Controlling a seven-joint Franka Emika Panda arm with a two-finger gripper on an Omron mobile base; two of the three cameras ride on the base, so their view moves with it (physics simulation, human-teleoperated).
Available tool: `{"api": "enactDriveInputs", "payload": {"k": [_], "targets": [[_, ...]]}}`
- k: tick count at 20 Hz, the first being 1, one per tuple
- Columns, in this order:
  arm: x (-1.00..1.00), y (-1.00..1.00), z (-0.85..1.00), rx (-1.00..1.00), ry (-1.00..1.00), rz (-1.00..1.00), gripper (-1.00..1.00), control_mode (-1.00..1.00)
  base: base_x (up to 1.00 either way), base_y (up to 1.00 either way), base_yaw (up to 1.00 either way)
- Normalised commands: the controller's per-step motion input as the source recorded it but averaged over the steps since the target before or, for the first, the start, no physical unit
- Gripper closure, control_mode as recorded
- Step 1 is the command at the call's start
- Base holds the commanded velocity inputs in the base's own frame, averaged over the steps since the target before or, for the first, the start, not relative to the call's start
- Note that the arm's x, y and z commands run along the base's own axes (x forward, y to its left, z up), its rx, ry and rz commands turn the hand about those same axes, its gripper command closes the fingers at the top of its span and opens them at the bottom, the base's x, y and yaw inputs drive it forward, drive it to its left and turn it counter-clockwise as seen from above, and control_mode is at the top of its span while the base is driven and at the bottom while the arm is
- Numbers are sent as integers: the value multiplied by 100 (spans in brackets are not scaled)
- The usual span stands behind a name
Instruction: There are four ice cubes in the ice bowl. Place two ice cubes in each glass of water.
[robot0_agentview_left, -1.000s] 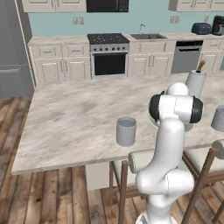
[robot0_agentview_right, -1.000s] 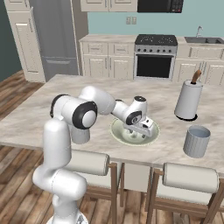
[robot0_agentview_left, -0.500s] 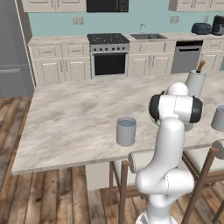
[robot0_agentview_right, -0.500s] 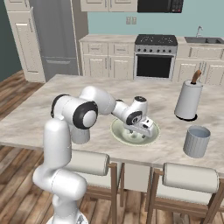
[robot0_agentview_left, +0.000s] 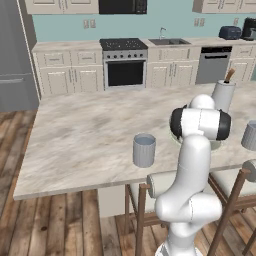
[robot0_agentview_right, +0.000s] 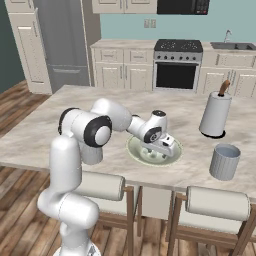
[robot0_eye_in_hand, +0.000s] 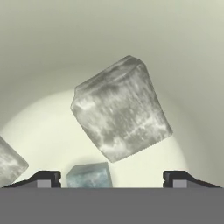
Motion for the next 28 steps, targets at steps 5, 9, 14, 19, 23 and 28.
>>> {"api": "enactDriveInputs", "payload": {"k": [5, 9, 14, 19, 23, 28], "targets": [[0, 24, -47, -2, 0, 0, -100, -100, 0, 0, 0], [0, 26, -46, -1, 0, 0, -100, -100, 0, 0, 0], [0, 27, -59, 0, 0, 0, -100, -100, 0, 0, 0], [1, 30, -76, -1, 0, 0, -100, -100, 0, 0, 0], [0, 29, -72, -2, 0, 0, 100, -100, 0, 0, 0], [0, 23, -67, -2, 0, 0, 100, -100, 0, 0, 0]]}}
